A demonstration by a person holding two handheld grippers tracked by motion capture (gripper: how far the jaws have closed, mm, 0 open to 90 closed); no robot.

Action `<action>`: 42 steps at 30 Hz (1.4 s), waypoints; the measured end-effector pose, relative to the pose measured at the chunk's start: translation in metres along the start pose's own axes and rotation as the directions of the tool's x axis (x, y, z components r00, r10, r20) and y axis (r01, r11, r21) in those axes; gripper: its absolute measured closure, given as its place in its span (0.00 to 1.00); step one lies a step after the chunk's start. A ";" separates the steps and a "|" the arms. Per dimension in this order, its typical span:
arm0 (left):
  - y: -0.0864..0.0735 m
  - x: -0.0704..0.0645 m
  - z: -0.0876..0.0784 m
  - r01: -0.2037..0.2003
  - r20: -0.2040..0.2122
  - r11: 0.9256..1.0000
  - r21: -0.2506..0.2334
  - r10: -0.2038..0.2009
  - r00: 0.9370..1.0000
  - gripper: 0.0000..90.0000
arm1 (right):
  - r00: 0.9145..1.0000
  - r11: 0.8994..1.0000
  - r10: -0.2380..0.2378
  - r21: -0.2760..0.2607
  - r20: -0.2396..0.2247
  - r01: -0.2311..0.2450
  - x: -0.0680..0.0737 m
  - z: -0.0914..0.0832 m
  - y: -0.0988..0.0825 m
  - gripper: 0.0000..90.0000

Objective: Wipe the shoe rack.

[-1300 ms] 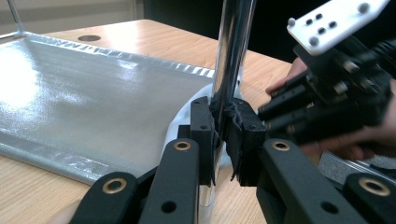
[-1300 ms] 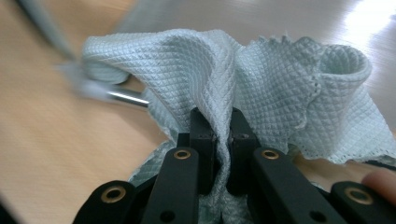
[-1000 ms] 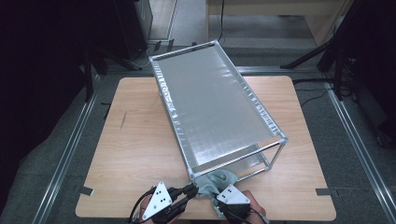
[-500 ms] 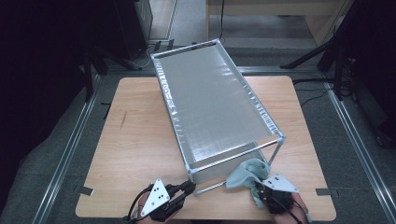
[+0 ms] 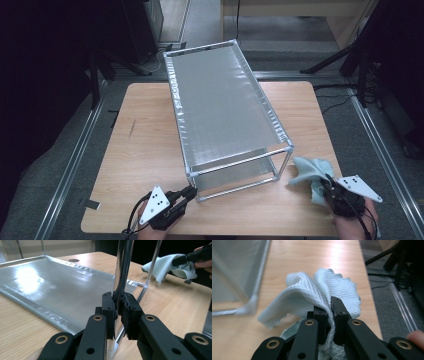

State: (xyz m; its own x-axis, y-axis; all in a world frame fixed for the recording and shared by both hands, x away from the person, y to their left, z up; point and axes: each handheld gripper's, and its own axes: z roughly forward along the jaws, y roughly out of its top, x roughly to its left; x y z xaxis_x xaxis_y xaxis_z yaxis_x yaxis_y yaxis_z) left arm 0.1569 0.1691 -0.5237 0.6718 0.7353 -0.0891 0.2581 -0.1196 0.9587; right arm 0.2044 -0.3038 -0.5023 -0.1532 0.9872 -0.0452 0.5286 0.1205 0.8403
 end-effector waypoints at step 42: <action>-0.002 0.017 -0.020 -0.003 -0.101 1.000 0.006 0.004 0.995 0.91 | 0.968 0.988 -0.127 -0.111 -0.215 0.105 0.121 0.032 0.021 0.91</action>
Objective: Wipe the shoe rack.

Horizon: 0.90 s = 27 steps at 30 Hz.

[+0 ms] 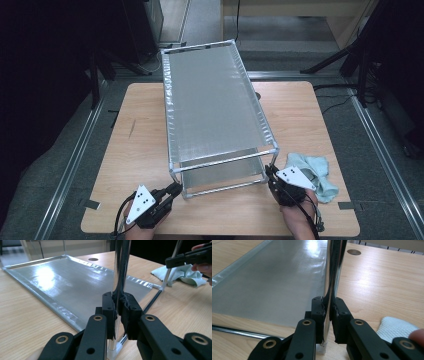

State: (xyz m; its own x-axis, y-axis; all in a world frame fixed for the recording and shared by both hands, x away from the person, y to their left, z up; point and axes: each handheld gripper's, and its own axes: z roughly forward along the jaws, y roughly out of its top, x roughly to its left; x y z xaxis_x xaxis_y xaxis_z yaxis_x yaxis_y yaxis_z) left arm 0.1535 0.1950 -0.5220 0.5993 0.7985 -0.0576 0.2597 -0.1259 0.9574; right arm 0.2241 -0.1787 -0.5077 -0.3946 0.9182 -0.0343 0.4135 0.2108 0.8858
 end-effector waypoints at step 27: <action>0.002 -0.065 0.020 -0.095 0.142 0.995 0.001 0.094 0.985 0.91 | 1.000 0.999 -0.006 0.042 0.004 0.006 -0.019 0.100 0.059 0.87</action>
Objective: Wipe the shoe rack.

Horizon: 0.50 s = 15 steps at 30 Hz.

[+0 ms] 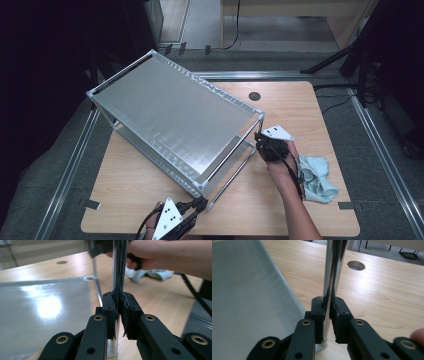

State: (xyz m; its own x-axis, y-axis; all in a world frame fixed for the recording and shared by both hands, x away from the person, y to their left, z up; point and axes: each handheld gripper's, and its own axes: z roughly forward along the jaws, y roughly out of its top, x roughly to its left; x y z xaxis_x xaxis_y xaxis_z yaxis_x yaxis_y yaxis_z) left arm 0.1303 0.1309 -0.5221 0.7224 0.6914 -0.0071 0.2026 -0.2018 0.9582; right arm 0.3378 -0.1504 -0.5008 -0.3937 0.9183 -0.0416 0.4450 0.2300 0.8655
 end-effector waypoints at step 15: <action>0.025 -0.008 0.049 0.012 0.039 1.000 -0.026 -0.011 0.999 0.75 | 0.990 0.996 -0.070 -0.064 -0.121 0.063 0.047 -0.106 -0.082 0.47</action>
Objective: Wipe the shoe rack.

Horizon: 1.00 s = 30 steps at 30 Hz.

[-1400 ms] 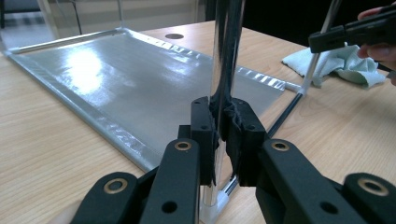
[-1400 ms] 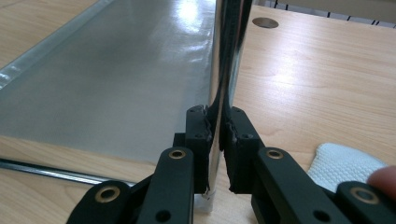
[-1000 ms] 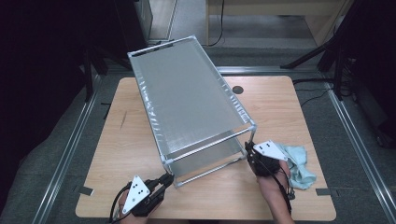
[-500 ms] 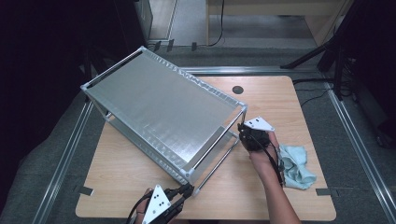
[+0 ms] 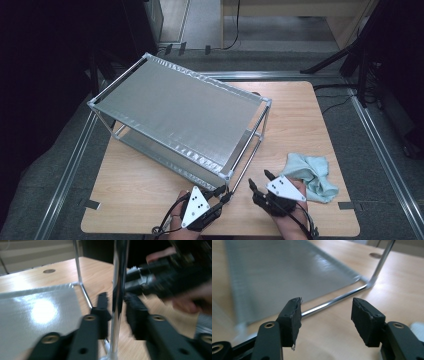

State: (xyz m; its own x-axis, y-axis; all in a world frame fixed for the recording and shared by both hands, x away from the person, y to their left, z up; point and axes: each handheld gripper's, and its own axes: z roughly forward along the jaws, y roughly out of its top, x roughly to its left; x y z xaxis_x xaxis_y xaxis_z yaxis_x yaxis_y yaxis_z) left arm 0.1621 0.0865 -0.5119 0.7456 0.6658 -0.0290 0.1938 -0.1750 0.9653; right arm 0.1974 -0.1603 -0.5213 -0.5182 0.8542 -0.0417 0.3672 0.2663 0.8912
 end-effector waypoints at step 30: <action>-0.046 0.140 -0.130 0.237 -0.483 0.964 -0.118 -0.264 0.835 0.55 | 0.997 0.998 -0.017 -0.061 -0.076 0.012 0.025 -0.012 -0.001 0.91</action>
State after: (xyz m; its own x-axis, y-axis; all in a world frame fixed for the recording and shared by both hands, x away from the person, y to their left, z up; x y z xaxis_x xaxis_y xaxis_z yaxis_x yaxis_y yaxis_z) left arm 0.1746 0.2814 -0.5268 0.2631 0.9524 -0.1541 0.2888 0.0746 0.9545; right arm 0.1746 -0.1442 -0.5178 -0.5815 0.8133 -0.0222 0.3131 0.2489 0.9165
